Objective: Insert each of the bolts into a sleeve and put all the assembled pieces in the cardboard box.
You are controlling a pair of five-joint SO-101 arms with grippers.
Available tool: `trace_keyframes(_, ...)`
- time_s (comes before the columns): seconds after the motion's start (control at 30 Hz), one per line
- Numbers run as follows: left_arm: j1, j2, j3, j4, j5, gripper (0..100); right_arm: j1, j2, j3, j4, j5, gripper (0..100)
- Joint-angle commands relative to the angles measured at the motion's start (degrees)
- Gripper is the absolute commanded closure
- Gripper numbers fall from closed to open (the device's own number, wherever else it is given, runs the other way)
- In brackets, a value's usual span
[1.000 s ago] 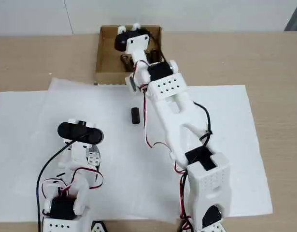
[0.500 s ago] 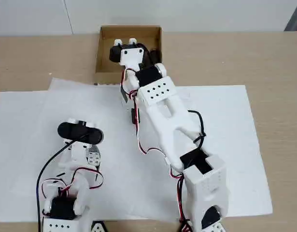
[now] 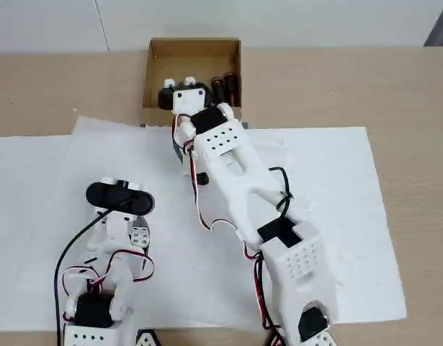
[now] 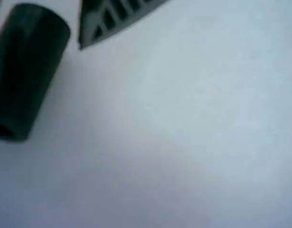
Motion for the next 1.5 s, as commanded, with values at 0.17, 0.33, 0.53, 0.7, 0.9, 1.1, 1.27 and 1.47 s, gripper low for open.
trace_keyframes(0.17, -0.2, -0.4, -0.2, -1.3, -0.3, 99, -0.2, 2.1, -2.9, -4.1, -0.1, 88.7)
trace_keyframes(0.33, -0.2, -0.4, -0.2, -1.3, -0.3, 99, -0.2, 4.7, -2.9, -4.2, 0.0, 88.7)
trace_keyframes(0.53, -0.2, -0.4, -0.2, -1.3, -0.3, 99, -0.1, 6.0, -2.9, -4.2, -0.1, 88.7)
trace_keyframes(0.7, -0.2, -0.4, -0.2, -1.3, -0.3, 99, -0.1, 5.8, -3.0, -3.8, 0.0, 92.0)
trace_keyframes(0.9, -0.2, -0.4, -0.2, -1.3, -0.4, 99, -0.1, 2.6, -3.3, -2.4, -0.2, 99.5)
trace_keyframes(1.1, -0.2, -0.4, -0.2, -1.3, -0.4, 99, -0.1, -5.2, -3.3, 0.0, 0.0, 99.6)
trace_keyframes(1.27, -0.2, -0.4, -0.2, -1.2, -0.4, 99, -0.1, -15.3, -3.3, 4.4, -0.1, 99.6)
trace_keyframes(1.47, -0.6, -0.4, -0.3, -1.1, -0.2, 99, 0.7, -27.7, -3.3, 10.6, -0.3, 99.6)
